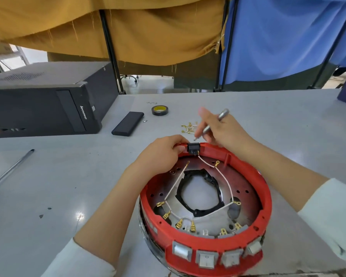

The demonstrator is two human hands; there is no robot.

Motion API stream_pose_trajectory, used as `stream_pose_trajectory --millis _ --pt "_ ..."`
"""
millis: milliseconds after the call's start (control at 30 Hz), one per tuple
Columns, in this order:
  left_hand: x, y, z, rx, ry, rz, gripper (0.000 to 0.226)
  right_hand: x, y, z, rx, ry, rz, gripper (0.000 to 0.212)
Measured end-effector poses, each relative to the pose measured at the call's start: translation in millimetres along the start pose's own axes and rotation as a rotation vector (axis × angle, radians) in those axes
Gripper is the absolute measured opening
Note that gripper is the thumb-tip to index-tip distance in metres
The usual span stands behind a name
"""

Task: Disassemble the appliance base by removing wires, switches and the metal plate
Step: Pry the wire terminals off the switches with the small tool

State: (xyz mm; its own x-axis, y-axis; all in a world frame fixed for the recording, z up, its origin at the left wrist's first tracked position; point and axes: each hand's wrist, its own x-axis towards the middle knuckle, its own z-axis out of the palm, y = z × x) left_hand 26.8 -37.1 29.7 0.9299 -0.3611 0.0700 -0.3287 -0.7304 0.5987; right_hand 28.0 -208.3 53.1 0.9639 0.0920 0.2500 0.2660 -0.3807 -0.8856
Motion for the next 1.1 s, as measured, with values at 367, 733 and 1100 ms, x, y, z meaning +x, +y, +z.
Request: stream_pose_trajectory --millis 367,733,1100 --pt "16 13 5 0.011 -0.035 0.022 0.028 -3 19 9 -0.128 0.118 -0.069 0.043" --pt "15 3 3 -0.117 -0.034 0.025 0.025 0 23 9 -0.216 0.145 -0.103 0.044" --pt "14 2 4 -0.122 -0.049 0.018 0.025 -3 21 8 -0.24 0.171 -0.122 0.037"
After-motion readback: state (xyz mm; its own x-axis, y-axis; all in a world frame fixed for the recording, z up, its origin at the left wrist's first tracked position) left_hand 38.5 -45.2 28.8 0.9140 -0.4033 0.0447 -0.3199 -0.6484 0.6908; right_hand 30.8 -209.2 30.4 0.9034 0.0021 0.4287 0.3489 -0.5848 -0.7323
